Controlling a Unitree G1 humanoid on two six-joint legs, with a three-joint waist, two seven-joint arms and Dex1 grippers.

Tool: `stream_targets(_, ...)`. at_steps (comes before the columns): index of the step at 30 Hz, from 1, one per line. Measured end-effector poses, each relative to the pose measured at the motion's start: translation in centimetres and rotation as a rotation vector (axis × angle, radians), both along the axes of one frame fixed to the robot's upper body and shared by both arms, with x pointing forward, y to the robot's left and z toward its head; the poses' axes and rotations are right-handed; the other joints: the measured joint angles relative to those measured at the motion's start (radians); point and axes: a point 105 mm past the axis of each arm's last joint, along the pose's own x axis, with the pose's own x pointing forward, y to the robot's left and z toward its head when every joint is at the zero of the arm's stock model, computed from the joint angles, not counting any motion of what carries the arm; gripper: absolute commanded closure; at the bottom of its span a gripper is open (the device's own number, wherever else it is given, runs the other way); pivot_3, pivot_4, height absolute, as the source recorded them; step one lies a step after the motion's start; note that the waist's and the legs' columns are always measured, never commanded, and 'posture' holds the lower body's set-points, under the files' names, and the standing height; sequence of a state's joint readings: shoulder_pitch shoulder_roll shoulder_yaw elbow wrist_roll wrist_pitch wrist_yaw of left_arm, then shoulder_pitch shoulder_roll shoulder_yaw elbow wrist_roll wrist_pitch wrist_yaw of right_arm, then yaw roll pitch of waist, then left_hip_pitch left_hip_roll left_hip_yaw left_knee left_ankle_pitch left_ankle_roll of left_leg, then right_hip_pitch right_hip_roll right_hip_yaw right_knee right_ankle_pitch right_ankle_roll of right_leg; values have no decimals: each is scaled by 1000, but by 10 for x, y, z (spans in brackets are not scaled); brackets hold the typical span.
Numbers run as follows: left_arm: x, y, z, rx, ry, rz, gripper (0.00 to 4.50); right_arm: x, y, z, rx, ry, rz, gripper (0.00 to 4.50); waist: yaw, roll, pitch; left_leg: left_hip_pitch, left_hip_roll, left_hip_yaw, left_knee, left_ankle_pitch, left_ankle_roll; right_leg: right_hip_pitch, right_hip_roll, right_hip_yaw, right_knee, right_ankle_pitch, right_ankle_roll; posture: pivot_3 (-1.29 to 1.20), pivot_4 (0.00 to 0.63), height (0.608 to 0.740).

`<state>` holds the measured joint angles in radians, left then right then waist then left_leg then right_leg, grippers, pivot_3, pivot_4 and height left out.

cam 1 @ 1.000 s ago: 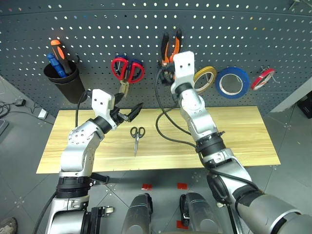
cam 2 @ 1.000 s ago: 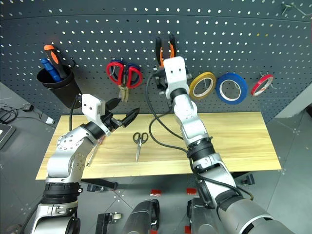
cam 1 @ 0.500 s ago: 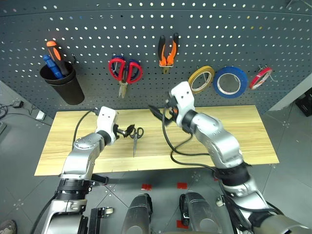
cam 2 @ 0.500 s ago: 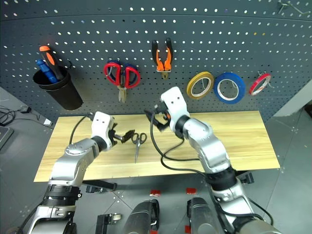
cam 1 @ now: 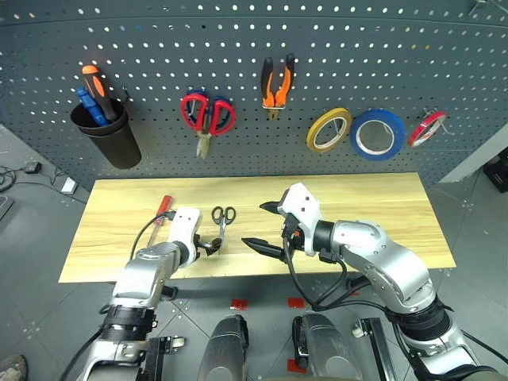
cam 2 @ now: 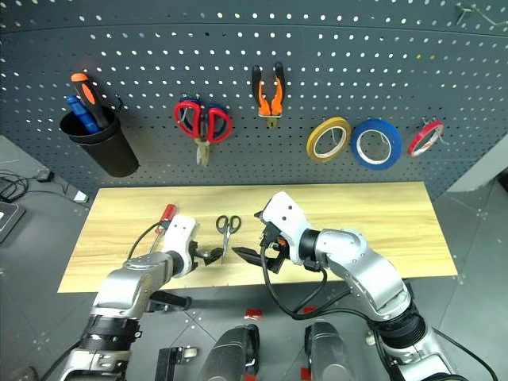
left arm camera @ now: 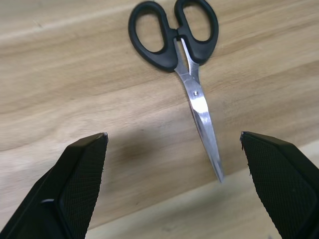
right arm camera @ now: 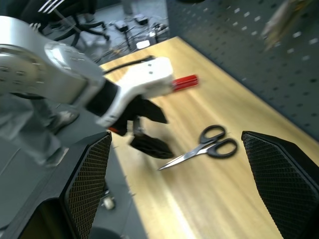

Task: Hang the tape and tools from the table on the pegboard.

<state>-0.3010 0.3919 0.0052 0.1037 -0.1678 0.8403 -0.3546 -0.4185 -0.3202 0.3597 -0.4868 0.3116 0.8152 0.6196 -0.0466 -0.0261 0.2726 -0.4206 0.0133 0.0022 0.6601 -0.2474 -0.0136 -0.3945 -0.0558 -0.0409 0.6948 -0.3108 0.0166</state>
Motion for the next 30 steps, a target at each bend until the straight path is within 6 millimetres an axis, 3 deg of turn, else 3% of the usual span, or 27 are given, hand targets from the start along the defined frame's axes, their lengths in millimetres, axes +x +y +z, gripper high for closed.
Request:
stream_targets(9,20,-9,-10,104,0,-23,0,-3,-4,-1,30,83,10,35,1,-1,0,1,0,0,0,0,0,2,0,0,-1,0,0,-90,273,740)
stream_targets(12,23,-10,-12,115,1,-35,590,-4,-6,3,73,133,16,0,1,-1,0,4,0,-1,0,0,0,5,0,-1,-2,0,0,-93,272,740)
stream_targets(24,31,-12,-17,143,7,-118,4180,-15,-17,10,108,247,53,0,-1,2,-1,5,0,-1,0,0,0,6,-1,-1,-3,1,1,-129,263,740)
stream_targets(25,32,-11,-17,144,7,-121,4357,-15,-18,10,109,247,53,0,-1,3,-2,5,0,-1,0,0,0,6,-1,-1,-3,1,1,-137,260,740)
stream_targets(30,32,-9,-18,143,-29,-139,4353,-15,-23,7,73,235,35,0,-4,4,-3,5,0,0,0,0,0,6,-1,-1,-3,1,2,-144,260,740)
